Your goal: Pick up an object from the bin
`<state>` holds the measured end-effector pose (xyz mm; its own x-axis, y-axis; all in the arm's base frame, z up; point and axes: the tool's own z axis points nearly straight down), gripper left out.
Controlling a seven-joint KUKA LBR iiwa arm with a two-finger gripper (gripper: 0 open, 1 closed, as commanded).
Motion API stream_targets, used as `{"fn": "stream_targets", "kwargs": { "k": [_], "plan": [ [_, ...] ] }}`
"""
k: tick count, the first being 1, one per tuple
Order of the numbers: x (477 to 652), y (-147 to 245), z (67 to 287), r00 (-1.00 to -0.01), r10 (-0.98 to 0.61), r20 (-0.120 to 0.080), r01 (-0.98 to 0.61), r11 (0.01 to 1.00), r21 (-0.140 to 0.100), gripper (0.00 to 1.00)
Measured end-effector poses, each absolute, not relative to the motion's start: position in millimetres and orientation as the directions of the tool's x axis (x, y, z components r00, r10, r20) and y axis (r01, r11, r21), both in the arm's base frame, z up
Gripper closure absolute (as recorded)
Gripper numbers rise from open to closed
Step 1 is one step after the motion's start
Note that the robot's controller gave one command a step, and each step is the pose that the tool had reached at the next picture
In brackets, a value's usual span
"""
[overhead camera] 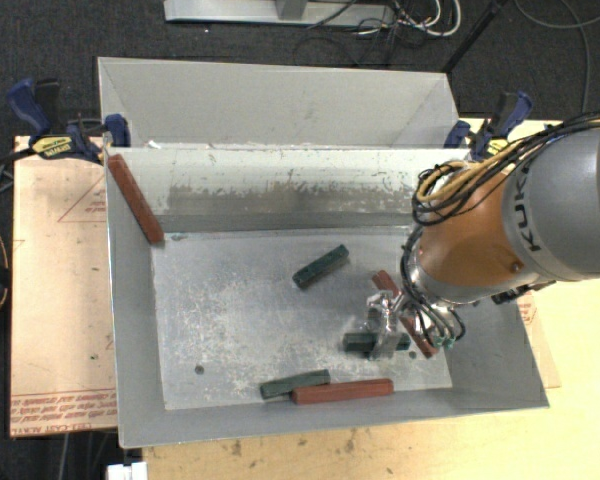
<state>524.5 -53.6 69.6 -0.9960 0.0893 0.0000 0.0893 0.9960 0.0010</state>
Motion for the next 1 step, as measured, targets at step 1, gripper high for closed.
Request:
{"fn": "stream_targets", "kwargs": {
  "k": [1],
  "plan": [
    [553.4, -61.5, 282.2, -0.996, 0.093, -0.001, 0.093, 0.996, 0.001, 1.00]
  ]
}}
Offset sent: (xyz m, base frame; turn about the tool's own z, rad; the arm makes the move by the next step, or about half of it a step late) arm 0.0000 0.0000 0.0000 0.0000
